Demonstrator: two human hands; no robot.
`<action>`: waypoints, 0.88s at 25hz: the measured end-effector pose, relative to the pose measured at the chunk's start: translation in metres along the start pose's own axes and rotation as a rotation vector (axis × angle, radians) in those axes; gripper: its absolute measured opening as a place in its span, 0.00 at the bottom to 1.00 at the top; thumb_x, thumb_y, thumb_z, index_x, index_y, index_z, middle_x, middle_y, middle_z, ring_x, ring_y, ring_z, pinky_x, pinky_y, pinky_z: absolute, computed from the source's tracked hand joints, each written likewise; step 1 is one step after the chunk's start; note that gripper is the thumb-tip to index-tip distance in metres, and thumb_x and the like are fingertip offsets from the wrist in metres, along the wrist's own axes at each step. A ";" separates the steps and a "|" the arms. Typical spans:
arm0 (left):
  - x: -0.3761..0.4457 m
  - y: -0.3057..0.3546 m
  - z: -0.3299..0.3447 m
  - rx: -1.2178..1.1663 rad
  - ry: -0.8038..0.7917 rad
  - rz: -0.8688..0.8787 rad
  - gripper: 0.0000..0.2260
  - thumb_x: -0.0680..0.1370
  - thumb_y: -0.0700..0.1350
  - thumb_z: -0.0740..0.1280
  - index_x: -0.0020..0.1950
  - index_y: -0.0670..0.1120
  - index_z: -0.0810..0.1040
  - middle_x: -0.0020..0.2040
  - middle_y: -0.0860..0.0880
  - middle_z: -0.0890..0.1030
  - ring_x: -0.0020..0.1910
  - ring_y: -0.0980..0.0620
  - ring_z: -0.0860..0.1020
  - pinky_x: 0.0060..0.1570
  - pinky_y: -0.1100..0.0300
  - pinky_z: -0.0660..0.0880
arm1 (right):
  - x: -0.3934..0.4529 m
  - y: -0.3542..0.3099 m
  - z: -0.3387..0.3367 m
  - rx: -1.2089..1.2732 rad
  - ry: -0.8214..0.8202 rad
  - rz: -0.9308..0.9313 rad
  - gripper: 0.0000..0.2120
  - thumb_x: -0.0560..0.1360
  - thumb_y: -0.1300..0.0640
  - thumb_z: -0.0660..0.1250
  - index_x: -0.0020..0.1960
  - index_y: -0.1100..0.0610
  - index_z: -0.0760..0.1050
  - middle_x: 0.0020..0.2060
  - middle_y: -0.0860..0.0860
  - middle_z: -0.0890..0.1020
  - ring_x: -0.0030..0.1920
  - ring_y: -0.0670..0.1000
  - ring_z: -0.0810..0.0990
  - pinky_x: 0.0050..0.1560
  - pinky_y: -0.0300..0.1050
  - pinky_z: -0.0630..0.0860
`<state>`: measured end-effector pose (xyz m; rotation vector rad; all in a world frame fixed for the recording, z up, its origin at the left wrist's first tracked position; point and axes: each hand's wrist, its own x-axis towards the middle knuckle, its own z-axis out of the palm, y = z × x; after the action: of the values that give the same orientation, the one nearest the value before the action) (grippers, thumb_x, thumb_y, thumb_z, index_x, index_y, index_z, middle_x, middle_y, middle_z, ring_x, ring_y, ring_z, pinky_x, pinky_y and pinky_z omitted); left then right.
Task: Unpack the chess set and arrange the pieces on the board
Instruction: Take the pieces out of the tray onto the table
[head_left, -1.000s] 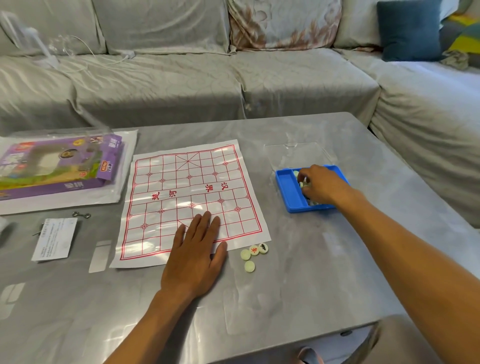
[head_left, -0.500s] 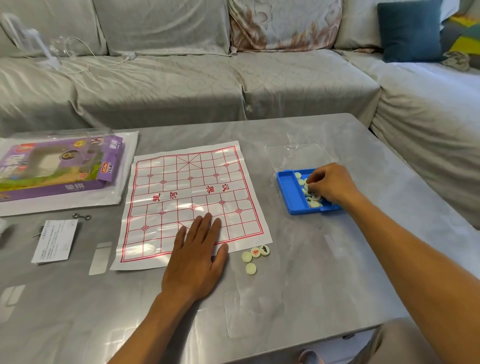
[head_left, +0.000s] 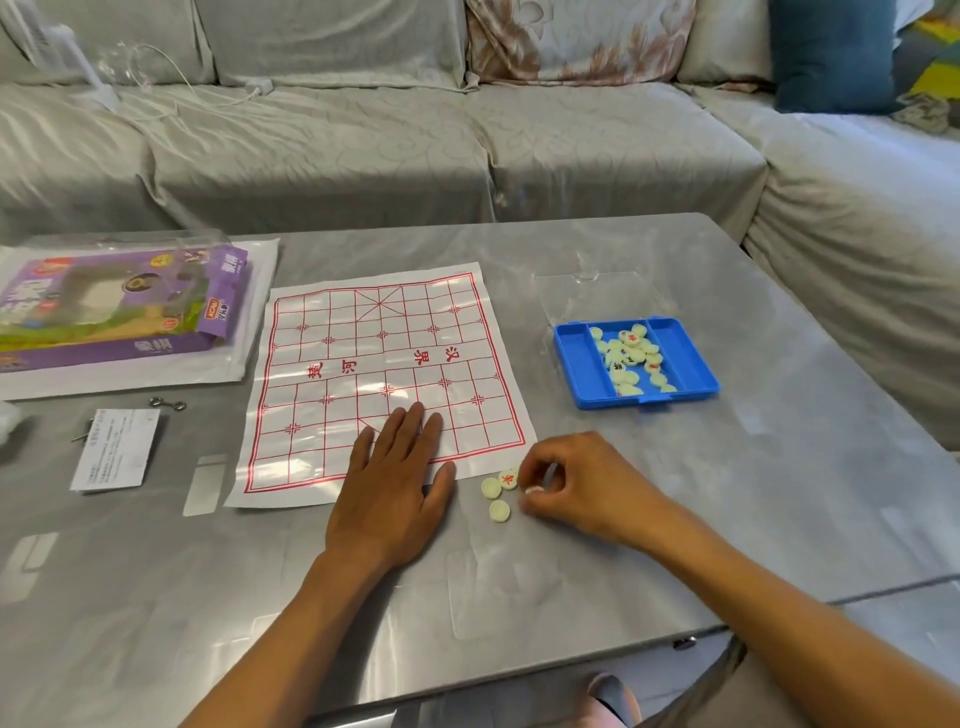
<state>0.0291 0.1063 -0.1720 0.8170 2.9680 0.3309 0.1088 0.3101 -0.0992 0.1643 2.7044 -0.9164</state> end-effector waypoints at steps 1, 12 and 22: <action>0.000 0.000 0.000 -0.001 0.000 0.001 0.37 0.70 0.68 0.29 0.78 0.57 0.42 0.78 0.56 0.39 0.77 0.54 0.39 0.74 0.52 0.37 | 0.002 0.001 -0.006 0.007 0.043 -0.017 0.08 0.72 0.49 0.72 0.51 0.48 0.80 0.46 0.43 0.81 0.43 0.42 0.78 0.42 0.31 0.73; -0.001 -0.001 0.001 -0.033 0.001 0.000 0.39 0.68 0.70 0.25 0.77 0.58 0.40 0.76 0.57 0.37 0.76 0.55 0.38 0.75 0.51 0.38 | 0.093 0.091 -0.094 -0.465 0.264 0.248 0.17 0.70 0.61 0.67 0.58 0.52 0.77 0.57 0.53 0.75 0.47 0.56 0.78 0.46 0.51 0.79; -0.001 0.000 -0.001 -0.026 0.000 0.001 0.41 0.67 0.70 0.23 0.77 0.58 0.40 0.77 0.56 0.37 0.76 0.54 0.38 0.76 0.51 0.39 | 0.085 0.096 -0.093 -0.299 0.314 0.079 0.13 0.73 0.60 0.69 0.57 0.53 0.76 0.58 0.49 0.76 0.53 0.51 0.77 0.55 0.48 0.76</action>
<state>0.0298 0.1061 -0.1706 0.8159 2.9565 0.3680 0.0254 0.4440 -0.1092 0.3763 3.0558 -0.4877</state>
